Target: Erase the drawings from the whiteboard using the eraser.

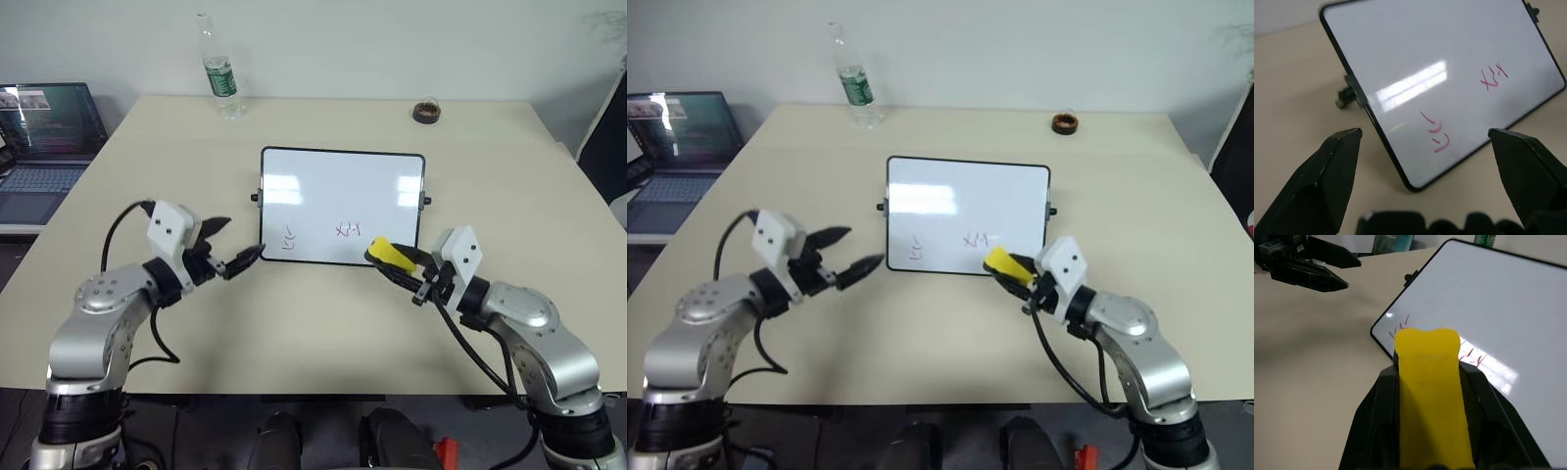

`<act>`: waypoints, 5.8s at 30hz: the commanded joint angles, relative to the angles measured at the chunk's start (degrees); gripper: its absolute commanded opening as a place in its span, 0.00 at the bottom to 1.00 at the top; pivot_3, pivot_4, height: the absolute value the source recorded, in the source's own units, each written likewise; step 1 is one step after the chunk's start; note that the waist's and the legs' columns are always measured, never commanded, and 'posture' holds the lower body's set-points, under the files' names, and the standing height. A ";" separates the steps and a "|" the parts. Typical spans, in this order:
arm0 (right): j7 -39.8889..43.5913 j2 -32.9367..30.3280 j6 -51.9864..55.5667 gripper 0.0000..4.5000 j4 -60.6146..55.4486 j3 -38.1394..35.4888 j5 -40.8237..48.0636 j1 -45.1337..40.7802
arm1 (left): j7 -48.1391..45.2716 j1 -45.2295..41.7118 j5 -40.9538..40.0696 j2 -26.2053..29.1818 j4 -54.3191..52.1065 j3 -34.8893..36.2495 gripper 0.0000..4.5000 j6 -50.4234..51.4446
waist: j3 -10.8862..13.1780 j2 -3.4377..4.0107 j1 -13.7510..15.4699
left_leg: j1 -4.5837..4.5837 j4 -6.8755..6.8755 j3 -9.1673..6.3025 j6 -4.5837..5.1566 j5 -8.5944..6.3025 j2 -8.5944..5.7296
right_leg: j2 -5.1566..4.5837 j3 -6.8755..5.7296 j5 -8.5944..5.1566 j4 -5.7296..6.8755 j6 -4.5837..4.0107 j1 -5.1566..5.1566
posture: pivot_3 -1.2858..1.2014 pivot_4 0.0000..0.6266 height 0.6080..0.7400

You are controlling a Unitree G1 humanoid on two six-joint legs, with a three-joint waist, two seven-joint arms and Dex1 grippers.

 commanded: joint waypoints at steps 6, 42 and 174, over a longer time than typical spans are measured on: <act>-0.89 -3.47 -3.84 0.27 0.00 2.23 -3.44 1.28 | -1.37 3.78 0.56 2.29 -2.58 -0.26 1.00 -2.34 | 0.02 -0.01 0.53 | 0.06 0.04 -0.01 0.00 0.01 -0.03 | 0.00 -0.02 -0.01 0.00 0.01 0.07 | 0.52 0.24 1.00; -8.40 1.85 -17.32 0.27 37.69 21.19 -35.65 -24.93 | -3.17 -0.64 2.28 2.60 -0.36 -6.83 1.00 -3.96 | -0.05 -0.12 0.67 | 0.27 0.05 -0.03 -0.01 0.02 -0.03 | 0.01 -0.06 0.05 0.04 -0.06 0.27 | 0.52 0.24 1.00; 3.36 -0.02 1.57 0.27 10.64 13.36 -10.17 -14.54 | 3.64 8.75 -2.34 2.89 -5.47 5.10 1.00 -0.15 | -0.07 -0.19 0.40 | -0.01 -0.05 -0.05 -0.03 0.02 0.00 | -0.02 -0.06 0.03 -0.07 -0.04 -0.03 | 0.52 0.24 1.00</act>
